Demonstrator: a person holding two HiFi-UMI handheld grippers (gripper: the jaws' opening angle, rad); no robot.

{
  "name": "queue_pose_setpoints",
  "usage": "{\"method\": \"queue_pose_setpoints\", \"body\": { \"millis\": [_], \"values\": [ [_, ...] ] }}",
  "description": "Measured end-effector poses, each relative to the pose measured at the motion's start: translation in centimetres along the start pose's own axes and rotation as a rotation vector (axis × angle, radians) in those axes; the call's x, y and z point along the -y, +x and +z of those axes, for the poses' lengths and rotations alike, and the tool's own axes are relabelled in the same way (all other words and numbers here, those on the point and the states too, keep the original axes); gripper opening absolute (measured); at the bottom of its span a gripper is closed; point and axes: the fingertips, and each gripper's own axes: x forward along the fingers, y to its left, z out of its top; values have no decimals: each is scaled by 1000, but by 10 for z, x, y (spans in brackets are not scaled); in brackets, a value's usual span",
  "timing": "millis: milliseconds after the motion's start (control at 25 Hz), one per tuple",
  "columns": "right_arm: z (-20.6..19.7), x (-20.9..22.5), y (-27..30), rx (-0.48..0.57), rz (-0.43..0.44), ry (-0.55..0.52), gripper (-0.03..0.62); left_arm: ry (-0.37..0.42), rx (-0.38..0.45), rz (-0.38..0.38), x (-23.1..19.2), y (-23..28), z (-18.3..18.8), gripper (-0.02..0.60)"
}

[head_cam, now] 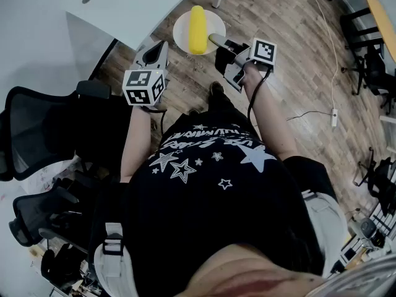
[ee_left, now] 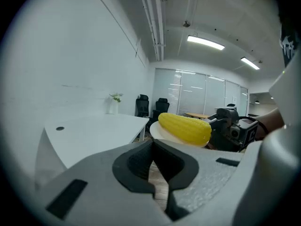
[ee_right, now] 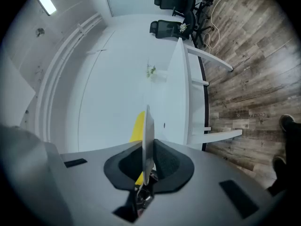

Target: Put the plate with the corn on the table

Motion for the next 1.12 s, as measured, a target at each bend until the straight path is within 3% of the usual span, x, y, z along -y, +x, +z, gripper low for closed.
{"method": "queue_pose_setpoints", "body": {
  "millis": [1120],
  "values": [
    [1, 0, 4, 7, 4, 6, 29, -46, -27, 20, -13, -8, -17, 5]
  ]
}}
